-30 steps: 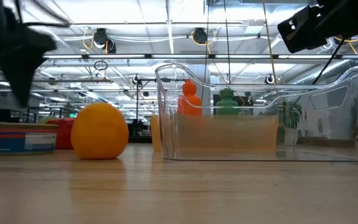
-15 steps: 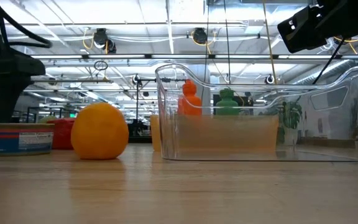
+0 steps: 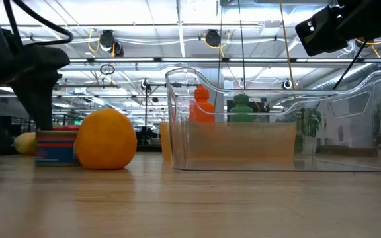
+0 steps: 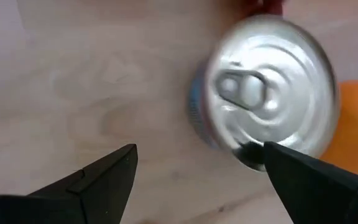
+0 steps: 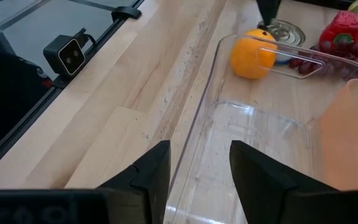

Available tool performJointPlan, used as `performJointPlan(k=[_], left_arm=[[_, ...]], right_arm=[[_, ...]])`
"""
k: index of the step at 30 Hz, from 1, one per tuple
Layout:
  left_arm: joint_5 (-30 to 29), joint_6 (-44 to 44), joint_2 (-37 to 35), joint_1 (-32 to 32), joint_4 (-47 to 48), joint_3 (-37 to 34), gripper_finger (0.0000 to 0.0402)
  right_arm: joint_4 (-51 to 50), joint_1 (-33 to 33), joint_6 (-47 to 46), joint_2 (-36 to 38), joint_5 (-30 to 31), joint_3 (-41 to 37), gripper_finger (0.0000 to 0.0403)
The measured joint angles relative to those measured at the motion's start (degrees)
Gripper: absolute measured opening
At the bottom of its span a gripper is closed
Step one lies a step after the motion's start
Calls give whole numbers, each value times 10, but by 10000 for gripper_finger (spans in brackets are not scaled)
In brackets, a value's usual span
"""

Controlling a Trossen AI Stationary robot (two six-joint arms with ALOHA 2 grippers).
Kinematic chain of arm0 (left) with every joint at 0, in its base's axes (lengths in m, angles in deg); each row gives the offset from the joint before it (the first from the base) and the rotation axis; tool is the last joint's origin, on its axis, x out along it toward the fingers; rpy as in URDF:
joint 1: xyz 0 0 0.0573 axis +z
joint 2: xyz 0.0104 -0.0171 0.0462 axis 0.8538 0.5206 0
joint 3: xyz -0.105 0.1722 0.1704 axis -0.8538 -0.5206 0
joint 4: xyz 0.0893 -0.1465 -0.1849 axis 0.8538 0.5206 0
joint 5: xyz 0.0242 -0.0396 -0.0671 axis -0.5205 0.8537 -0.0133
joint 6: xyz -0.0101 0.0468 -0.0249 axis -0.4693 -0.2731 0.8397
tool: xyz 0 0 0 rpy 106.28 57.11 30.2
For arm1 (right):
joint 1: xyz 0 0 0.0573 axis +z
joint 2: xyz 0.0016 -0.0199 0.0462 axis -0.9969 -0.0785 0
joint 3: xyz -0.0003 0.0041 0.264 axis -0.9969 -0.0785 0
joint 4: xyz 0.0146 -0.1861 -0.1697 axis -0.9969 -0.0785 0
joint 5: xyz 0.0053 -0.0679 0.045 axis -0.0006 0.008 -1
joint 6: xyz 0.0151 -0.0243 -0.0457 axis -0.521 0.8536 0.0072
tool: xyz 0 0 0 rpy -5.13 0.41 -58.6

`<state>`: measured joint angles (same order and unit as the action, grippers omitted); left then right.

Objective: Pick & Place Food Item
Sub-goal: Put the blue pink tuna can into the orange bin

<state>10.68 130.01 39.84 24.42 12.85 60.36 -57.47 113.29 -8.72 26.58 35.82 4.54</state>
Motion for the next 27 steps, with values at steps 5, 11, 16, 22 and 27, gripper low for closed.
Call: performJointPlan(k=[5, 11, 16, 22, 27], left_arm=[[-44, -29, 0, 20, -1, 0, 360], [-26, -68, -1, 50, 16, 1, 360], [36, -27, 4, 66, 68, 3, 360], [108, 19, 3, 65, 102, 5, 360], [172, 39, 2, 64, 136, 7, 360]], right_arm=[[2, 0, 0, 0, 0, 0, 150], [2, 0, 0, 0, 0, 0, 150], [2, 0, 0, 0, 0, 0, 150], [2, -1, 0, 0, 0, 0, 150], [0, -9, 0, 0, 0, 0, 150]])
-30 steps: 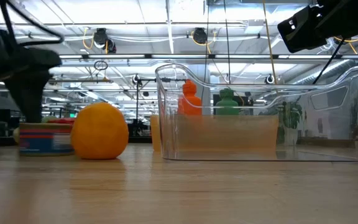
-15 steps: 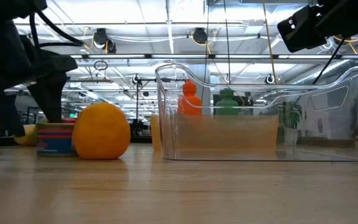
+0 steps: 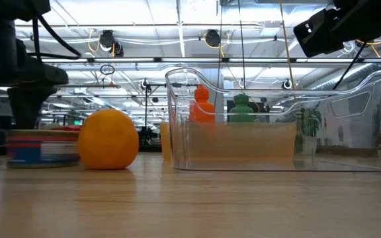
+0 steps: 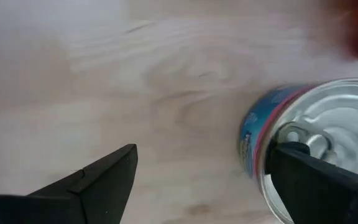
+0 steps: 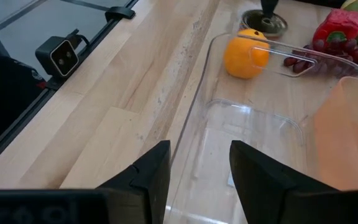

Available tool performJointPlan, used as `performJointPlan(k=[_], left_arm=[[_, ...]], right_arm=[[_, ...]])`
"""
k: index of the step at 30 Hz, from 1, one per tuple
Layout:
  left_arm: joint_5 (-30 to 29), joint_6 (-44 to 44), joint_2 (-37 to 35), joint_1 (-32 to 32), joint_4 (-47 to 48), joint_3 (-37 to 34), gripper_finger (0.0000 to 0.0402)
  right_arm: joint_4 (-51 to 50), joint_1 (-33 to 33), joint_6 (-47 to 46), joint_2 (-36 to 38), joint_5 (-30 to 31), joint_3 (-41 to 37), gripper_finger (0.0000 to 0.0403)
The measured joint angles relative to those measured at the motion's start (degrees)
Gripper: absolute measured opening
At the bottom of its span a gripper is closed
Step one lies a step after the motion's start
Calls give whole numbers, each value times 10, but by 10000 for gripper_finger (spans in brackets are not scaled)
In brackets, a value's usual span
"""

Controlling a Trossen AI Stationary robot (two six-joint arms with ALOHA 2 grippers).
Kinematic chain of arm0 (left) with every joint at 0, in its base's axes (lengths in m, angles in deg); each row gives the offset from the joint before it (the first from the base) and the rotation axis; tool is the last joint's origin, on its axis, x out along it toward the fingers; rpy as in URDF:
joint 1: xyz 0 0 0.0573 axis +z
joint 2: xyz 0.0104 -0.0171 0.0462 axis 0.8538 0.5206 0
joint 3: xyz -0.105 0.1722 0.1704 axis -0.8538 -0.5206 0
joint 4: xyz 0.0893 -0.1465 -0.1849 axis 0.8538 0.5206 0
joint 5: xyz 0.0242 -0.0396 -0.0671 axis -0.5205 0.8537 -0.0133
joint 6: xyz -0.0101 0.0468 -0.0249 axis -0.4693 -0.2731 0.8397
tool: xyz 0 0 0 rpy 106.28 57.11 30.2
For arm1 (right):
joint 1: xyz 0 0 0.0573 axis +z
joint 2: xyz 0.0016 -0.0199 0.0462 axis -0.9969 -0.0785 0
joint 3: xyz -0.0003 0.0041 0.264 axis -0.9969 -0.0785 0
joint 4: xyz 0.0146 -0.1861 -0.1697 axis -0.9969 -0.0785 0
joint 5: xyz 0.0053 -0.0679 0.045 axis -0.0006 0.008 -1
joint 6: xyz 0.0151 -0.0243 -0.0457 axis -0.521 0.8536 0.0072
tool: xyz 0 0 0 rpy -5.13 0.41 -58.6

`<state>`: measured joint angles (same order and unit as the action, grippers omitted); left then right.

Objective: Pick & Place Food Item
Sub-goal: Put the blue pink tuna can into the orange bin

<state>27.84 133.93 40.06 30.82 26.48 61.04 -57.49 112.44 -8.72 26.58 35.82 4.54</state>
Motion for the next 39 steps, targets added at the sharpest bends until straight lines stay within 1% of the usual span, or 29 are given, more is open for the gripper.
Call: performJointPlan(k=[4, 8, 11, 14, 17, 19, 22, 27, 30, 33, 35, 39], left_arm=[[43, 17, 6, -2, 44, 1, 360], [82, 23, 22, -3, 48, -5, 360], [67, 23, 32, -4, 59, -4, 360], [31, 18, 35, -6, 56, -5, 360], [-22, 15, 35, -15, 57, -6, 360], [-35, 24, 27, -26, 62, -4, 360], [-54, 47, 3, -47, 77, 19, 360], [-102, 85, -6, -83, 129, 79, 360], [-160, 92, -5, -96, 126, 110, 360], [-219, 96, 7, -90, 96, 126, 360], [-229, 77, 27, -77, 68, 126, 360], [-216, 53, 82, -46, 43, 126, 360]], right_arm=[[6, -3, -2, 0, 0, -5, 150], [2, -7, -2, 0, 0, -13, 150], [7, -9, -2, 0, 0, -13, 150], [11, -9, 0, 0, 0, -13, 150], [10, -9, -3, 0, 0, -13, 150], [9, -9, -4, 0, 0, -13, 150], [8, -9, -4, 0, 0, -13, 150], [9, -9, -4, 0, 0, -13, 150], [10, -9, -4, 0, 0, -13, 150], [11, -11, -4, 0, 0, -13, 150], [13, -12, -3, 0, 0, -13, 150], [19, -11, -4, 0, 0, -13, 150]])
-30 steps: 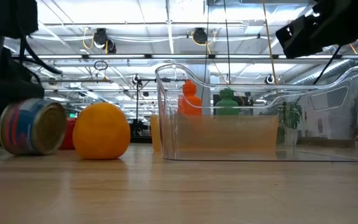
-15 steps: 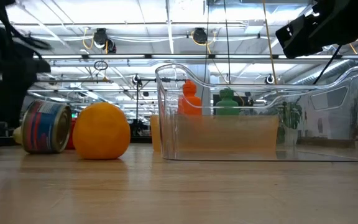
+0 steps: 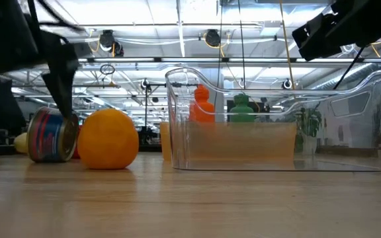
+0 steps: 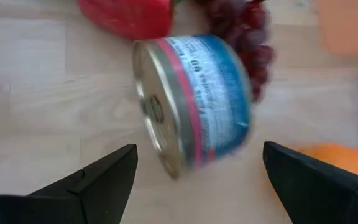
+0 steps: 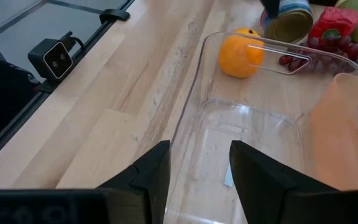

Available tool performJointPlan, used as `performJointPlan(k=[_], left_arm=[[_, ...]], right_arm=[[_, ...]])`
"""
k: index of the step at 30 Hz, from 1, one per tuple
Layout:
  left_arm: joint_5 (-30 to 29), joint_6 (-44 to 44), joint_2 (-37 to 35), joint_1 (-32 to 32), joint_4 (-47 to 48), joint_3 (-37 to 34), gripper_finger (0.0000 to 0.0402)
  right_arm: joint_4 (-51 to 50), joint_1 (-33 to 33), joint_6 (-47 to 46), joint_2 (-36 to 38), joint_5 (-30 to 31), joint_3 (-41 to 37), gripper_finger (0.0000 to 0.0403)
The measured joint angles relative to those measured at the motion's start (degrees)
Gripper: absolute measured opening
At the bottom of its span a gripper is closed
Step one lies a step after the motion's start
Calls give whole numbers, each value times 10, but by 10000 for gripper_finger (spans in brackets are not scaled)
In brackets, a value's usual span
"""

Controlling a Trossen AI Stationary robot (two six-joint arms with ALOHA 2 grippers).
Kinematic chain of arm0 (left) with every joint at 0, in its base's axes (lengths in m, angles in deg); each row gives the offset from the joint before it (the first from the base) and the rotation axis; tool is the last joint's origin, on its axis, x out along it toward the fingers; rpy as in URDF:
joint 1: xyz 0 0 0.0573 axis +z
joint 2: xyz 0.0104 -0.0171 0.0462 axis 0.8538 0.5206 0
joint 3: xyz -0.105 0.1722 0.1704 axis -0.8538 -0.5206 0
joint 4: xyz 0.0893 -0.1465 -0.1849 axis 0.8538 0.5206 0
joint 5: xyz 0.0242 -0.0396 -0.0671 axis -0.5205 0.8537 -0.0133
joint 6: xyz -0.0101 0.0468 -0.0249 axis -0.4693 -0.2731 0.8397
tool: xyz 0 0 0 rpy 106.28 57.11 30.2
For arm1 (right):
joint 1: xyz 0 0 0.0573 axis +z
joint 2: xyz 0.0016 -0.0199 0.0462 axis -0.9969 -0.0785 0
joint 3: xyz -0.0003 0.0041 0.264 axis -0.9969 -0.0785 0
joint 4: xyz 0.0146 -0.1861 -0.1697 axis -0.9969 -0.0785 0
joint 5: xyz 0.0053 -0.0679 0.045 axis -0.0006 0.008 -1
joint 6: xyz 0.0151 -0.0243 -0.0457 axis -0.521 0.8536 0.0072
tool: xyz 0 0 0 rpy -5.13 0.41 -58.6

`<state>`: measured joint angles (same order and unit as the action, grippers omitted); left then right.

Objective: Pick & Place Food Item
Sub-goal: Put the blue pink tuna can into the orange bin

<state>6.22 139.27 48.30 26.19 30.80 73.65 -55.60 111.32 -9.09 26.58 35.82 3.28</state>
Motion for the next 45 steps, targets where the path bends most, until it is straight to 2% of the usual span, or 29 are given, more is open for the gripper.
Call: performJointPlan(k=[9, 11, 16, 20, 25, 29, 32, 35, 37, 39, 42, 45], left_arm=[[-60, 0, 67, 36, -8, 0, 360], [-55, -23, 77, 43, -13, 0, 360], [3, -87, 87, 58, -22, 0, 358], [7, -95, 82, 56, -23, 0, 313], [-4, -125, 52, 45, -24, 0, 192], [-35, -169, 10, 28, -24, 16, 189], [-102, -221, -21, 18, -25, 41, 189], [-184, -329, -42, 14, -54, 70, 189], [-228, -456, -51, 16, -116, 85, 189], [-235, -622, -51, 28, -220, 92, 189], [-183, -861, -47, 55, -398, 92, 189], [-74, -1025, -40, 88, -541, 92, 189]], right_arm=[[13, 0, 0, 0, 0, 0, 150], [16, 0, 0, 0, 0, 0, 150], [15, 0, 0, 0, 0, 0, 150], [15, 0, 0, 0, 0, 0, 150], [15, 0, 0, 0, 0, 0, 150], [21, 0, 1, 0, 3, 0, 150], [33, 0, 4, 0, 36, 0, 150], [63, 0, 12, 0, 90, 0, 150], [90, 0, 35, 0, 120, 0, 150], [128, -2, 57, -2, 136, 0, 150], [201, -11, 75, -13, 133, 0, 151], [266, -30, 79, -27, 122, 0, 158]])
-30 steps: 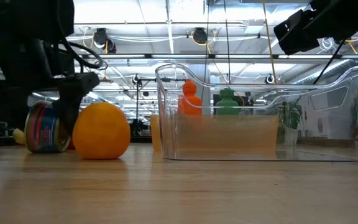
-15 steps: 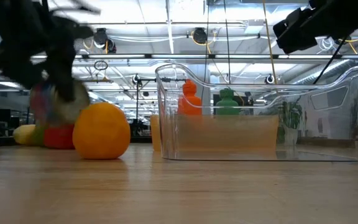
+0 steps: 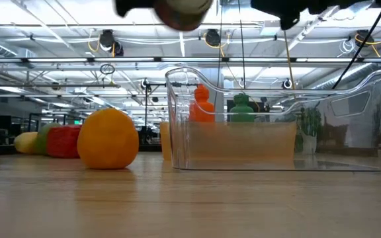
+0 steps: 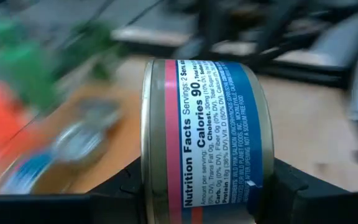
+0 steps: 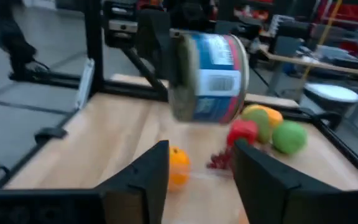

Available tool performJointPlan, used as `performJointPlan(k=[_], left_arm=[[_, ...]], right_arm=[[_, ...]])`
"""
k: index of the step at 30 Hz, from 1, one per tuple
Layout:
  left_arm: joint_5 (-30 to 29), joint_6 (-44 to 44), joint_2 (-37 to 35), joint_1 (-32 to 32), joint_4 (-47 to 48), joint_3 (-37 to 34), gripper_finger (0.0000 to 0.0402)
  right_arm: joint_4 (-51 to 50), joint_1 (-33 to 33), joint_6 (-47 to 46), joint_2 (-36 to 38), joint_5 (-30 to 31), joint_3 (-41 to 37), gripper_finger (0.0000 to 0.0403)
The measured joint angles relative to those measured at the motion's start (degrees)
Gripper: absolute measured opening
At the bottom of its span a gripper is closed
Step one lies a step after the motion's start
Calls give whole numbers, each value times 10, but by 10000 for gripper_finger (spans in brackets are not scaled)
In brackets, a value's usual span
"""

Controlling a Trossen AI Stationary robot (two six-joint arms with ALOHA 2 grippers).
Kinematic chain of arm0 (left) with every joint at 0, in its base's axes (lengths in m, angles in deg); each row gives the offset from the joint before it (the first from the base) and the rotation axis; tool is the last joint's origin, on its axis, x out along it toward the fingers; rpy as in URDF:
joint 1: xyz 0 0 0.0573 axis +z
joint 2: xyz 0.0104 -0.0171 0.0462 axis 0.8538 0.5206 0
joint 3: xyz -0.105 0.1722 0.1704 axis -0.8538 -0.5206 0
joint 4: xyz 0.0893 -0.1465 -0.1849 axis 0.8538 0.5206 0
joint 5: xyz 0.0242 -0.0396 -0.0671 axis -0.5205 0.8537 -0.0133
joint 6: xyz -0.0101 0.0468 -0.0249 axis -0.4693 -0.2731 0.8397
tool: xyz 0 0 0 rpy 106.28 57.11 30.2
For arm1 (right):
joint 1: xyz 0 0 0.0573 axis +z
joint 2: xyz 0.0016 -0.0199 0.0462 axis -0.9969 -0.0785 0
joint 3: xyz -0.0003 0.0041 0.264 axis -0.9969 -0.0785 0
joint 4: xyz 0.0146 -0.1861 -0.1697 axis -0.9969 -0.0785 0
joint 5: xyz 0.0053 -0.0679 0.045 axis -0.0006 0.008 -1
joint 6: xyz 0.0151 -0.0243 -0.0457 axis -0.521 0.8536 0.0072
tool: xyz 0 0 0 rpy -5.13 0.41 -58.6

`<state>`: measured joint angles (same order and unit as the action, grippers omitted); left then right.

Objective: Pick & Place Food Item
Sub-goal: Put the blue pink tuna can into the orange bin

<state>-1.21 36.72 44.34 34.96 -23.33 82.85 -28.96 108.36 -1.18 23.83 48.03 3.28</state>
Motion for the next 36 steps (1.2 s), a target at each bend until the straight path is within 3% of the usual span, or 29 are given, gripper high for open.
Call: performJointPlan(k=[3, 6, 11, 14, 25, 36], left_arm=[[110, -94, 6, 29, -81, 0, 189], [175, -124, 6, 51, -98, 0, 189], [192, -124, 6, 73, -82, -1, 189], [192, -122, 10, 76, -80, -1, 189], [189, -94, 19, 80, -80, -2, 189], [186, -93, 18, 70, -77, -1, 189]], right_arm=[[45, -22, -9, -19, -66, 0, 186], [115, -37, -29, -45, -126, 0, 231], [226, -46, -21, -97, -137, -1, 306], [277, -54, -14, -123, -140, -1, 328], [284, -86, -32, -143, -139, 0, 305], [302, -86, 29, -144, -139, 0, 305]])
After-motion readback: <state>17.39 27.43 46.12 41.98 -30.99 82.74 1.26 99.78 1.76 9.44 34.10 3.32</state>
